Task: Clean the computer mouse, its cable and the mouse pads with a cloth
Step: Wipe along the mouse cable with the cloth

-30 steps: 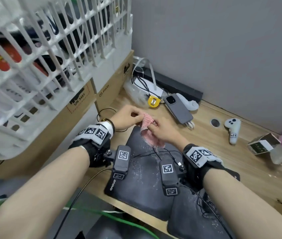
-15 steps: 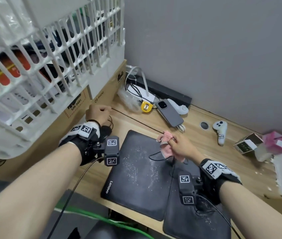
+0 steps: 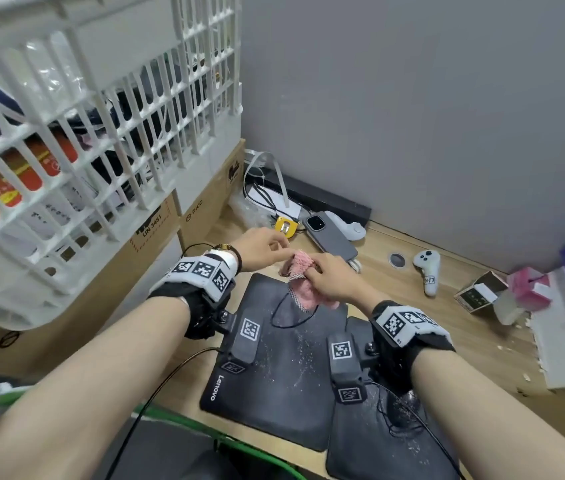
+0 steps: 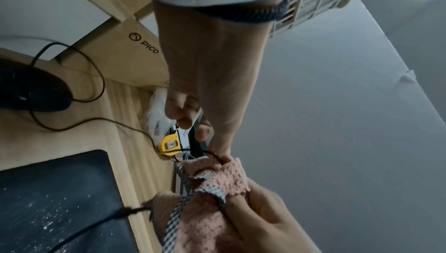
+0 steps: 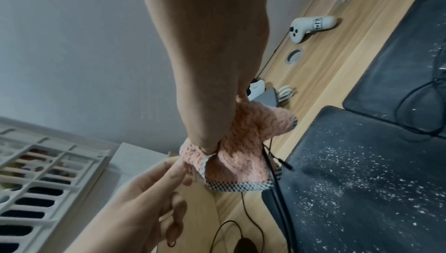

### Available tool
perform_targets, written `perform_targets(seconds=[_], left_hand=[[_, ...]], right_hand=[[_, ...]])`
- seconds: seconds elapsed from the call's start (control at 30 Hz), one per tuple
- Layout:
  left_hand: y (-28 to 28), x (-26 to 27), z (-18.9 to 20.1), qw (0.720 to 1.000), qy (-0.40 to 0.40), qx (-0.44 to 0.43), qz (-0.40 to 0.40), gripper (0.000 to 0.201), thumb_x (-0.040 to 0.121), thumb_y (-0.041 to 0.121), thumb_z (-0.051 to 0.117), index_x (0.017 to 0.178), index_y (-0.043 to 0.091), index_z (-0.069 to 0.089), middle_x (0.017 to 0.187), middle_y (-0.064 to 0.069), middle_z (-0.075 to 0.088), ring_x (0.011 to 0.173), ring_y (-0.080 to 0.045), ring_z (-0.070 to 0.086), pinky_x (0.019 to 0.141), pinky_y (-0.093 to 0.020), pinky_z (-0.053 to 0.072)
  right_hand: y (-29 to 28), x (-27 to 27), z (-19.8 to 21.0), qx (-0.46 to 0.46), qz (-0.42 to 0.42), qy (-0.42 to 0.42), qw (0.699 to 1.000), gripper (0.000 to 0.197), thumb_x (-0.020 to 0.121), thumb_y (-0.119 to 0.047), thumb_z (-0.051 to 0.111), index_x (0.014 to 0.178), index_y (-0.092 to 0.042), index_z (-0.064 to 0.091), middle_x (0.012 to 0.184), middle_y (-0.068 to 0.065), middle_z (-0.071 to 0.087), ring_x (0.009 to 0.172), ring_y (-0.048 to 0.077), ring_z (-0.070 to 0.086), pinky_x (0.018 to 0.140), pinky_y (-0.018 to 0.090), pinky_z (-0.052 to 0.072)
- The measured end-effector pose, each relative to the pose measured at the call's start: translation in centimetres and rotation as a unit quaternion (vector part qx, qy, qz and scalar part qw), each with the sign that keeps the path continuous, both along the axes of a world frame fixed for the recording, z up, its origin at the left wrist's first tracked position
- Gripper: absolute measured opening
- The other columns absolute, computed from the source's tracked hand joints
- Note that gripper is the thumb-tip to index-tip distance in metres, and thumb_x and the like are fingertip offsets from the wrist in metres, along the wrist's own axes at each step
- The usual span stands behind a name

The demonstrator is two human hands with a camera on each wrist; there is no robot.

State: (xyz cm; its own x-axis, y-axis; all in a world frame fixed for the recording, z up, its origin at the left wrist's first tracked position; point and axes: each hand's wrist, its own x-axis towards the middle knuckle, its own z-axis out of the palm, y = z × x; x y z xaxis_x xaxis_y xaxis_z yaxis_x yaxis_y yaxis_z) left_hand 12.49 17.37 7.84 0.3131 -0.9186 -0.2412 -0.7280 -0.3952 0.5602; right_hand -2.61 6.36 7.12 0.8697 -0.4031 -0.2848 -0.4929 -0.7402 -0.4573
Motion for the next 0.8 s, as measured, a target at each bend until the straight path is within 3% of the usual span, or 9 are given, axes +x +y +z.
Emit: perform_targets(seconds=[0.17, 0.23, 0.3, 0.43, 0.57, 0.63, 0.7, 0.73, 0.8], left_hand=[[0.8, 0.2, 0.4, 1.000, -0.022, -0.004, 0.015, 0.031, 0.093, 0.040, 0.058, 0.085, 0.012, 0.067, 0.067, 0.004, 0.058, 0.059, -0.009, 0.056, 0.054, -0.023, 0.041], [1.5, 0.7, 0.2, 0.998, -0.014, -0.017, 0.054, 0.030, 0.093, 0.036, 0.059, 0.077, 0.012, 0.065, 0.068, -0.002, 0.066, 0.057, -0.011, 0.066, 0.058, -0.025, 0.052], [2.3, 1.8, 0.1, 0.992, 0.000, -0.049, 0.120, 0.028, 0.093, 0.033, 0.060, 0.069, 0.017, 0.062, 0.070, -0.002, 0.068, 0.062, -0.011, 0.067, 0.062, -0.025, 0.050], [3.9, 3.6, 0.2, 0.951, -0.042, -0.078, 0.297, 0.025, 0.090, 0.033, 0.061, 0.073, 0.016, 0.067, 0.074, -0.001, 0.064, 0.070, -0.019, 0.055, 0.061, -0.025, 0.037], [5.4, 5.0, -1.2, 0.918, 0.017, -0.108, 0.380, 0.021, 0.090, 0.031, 0.061, 0.075, 0.019, 0.069, 0.080, -0.003, 0.071, 0.068, -0.024, 0.067, 0.070, -0.034, 0.056], [6.1, 5.1, -2.0, 0.921, 0.016, -0.083, 0.380, 0.015, 0.091, 0.027, 0.059, 0.082, 0.024, 0.069, 0.097, -0.004, 0.072, 0.081, -0.027, 0.068, 0.079, -0.037, 0.057], [6.0, 4.5, -2.2, 0.930, 0.001, -0.062, 0.362, 0.023, 0.093, 0.019, 0.053, 0.108, 0.022, 0.069, 0.123, -0.008, 0.062, 0.104, -0.030, 0.061, 0.090, -0.035, 0.051], [5.5, 3.9, -1.9, 0.939, 0.013, -0.059, 0.338, 0.032, 0.094, 0.018, 0.051, 0.124, 0.021, 0.062, 0.130, -0.010, 0.054, 0.107, -0.029, 0.058, 0.088, -0.032, 0.050], [3.9, 2.3, -0.7, 0.964, 0.054, -0.082, 0.249, 0.044, 0.096, 0.023, 0.049, 0.140, 0.024, 0.045, 0.128, -0.005, 0.048, 0.090, -0.020, 0.056, 0.074, -0.026, 0.048]], right_hand=[[0.8, -0.1, 0.4, 0.004, -0.009, -0.001, 1.000, 0.029, 0.093, -0.024, 0.041, 0.090, -0.003, 0.061, 0.080, 0.014, 0.067, 0.071, 0.032, 0.061, 0.065, 0.040, 0.049], [1.0, -0.9, 0.2, 0.020, -0.017, -0.002, 1.000, 0.026, 0.095, -0.017, 0.041, 0.087, 0.000, 0.059, 0.080, 0.016, 0.066, 0.065, 0.027, 0.056, 0.060, 0.034, 0.044], [0.7, -2.3, -0.4, 0.030, -0.029, -0.006, 0.999, 0.023, 0.096, -0.013, 0.041, 0.090, -0.003, 0.061, 0.082, 0.015, 0.068, 0.065, 0.023, 0.057, 0.059, 0.032, 0.044], [-0.3, -5.1, -0.7, 0.014, -0.046, 0.003, 0.999, 0.022, 0.097, -0.011, 0.041, 0.083, -0.010, 0.058, 0.088, 0.009, 0.065, 0.078, 0.024, 0.057, 0.066, 0.030, 0.039], [-1.3, -7.5, -0.4, 0.000, -0.072, 0.007, 0.997, 0.031, 0.098, -0.010, 0.040, 0.072, -0.025, 0.047, 0.078, -0.002, 0.057, 0.070, 0.018, 0.051, 0.056, 0.024, 0.032], [-1.5, -7.8, -0.2, 0.013, -0.081, 0.009, 0.997, 0.033, 0.099, -0.011, 0.040, 0.070, -0.027, 0.046, 0.072, -0.007, 0.054, 0.064, 0.012, 0.049, 0.053, 0.020, 0.030], [-1.1, -7.2, 0.3, 0.019, -0.073, -0.004, 0.997, 0.037, 0.099, -0.012, 0.041, 0.068, -0.031, 0.043, 0.072, -0.006, 0.055, 0.066, 0.014, 0.050, 0.054, 0.022, 0.032], [-1.0, -6.7, 0.4, 0.021, -0.062, -0.013, 0.998, 0.037, 0.098, -0.012, 0.041, 0.068, -0.033, 0.043, 0.076, -0.004, 0.057, 0.070, 0.016, 0.051, 0.057, 0.025, 0.033], [-0.6, -5.4, 0.7, 0.022, -0.039, -0.028, 0.999, 0.038, 0.097, -0.012, 0.042, 0.069, -0.037, 0.044, 0.084, -0.002, 0.059, 0.076, 0.017, 0.052, 0.065, 0.028, 0.035]])
